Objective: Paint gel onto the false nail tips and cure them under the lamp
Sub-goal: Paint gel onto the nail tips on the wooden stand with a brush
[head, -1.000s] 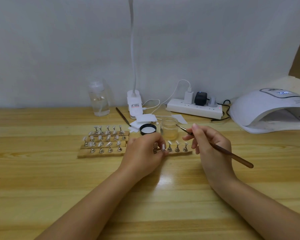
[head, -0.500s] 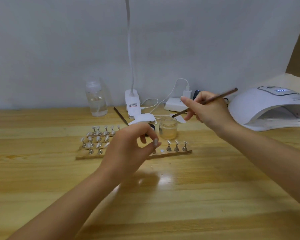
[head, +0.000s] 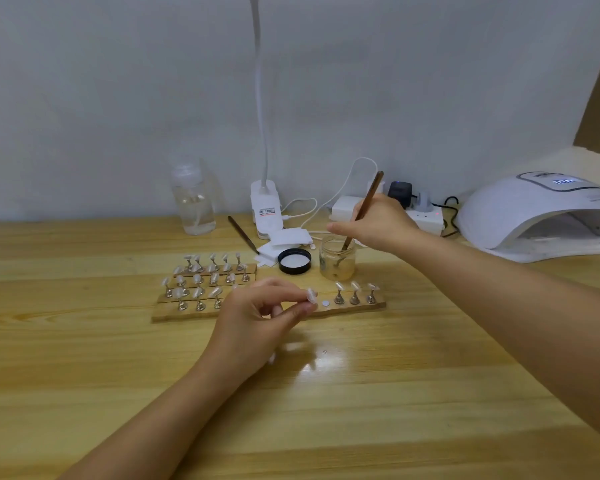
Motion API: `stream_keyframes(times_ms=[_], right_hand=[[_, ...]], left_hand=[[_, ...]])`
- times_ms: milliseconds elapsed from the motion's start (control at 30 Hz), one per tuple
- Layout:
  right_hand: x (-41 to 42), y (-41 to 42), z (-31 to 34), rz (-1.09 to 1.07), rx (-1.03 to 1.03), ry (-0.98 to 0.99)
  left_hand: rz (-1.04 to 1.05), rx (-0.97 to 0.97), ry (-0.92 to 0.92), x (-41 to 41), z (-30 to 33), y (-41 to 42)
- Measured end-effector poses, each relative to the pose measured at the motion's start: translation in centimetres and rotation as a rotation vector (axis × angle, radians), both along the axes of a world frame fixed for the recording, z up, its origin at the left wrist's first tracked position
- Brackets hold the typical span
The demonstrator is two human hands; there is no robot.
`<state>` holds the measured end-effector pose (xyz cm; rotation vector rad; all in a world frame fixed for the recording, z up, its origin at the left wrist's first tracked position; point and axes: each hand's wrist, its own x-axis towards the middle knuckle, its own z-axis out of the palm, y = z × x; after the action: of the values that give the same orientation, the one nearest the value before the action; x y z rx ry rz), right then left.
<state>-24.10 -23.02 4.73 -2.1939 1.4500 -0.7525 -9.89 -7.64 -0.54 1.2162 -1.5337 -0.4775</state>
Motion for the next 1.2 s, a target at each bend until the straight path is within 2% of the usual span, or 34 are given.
stream_keyframes(times_ms=[133, 267, 433, 633, 767, 867, 1000, 1200], right_hand=[[-0.5, 0.0, 1.0, -0.063, -0.018, -0.126], [-1.6, -0.1, 1.4, -0.116, 0.053, -0.291], [-2.7, -0.3, 1.4, -0.161, 0.121, -0.331], [-4.0, -0.3, 1.6, -0.176, 0.098, -0.357], [-4.2, 1.6, 0.7, -0.171, -0.018, -0.594], [-4.2, 4.7, -0.6, -0.065, -0.086, -0.792], [-3.7, 9.4, -3.2, 0.126, -0.088, -0.892], [-3.2, 11.6, -4.5, 0.293, -0.202, -0.776]], left_hand=[[0.010, -0.022, 0.011, -0.1, 0.1, 0.1], [0.013, -0.009, 0.046, 0.0, 0.1, 0.2], [0.040, -0.002, 0.032, -0.1, 0.2, 0.3], [0.076, 0.041, 0.058, 0.0, 0.1, 0.3], [0.069, 0.044, 0.049, 0.0, 0.2, 0.4], [0.060, 0.047, 0.045, 0.0, 0.1, 0.5], [0.031, -0.002, 0.008, -0.2, 0.2, 0.5], [0.006, 0.001, -0.005, -0.2, 0.1, 0.5]])
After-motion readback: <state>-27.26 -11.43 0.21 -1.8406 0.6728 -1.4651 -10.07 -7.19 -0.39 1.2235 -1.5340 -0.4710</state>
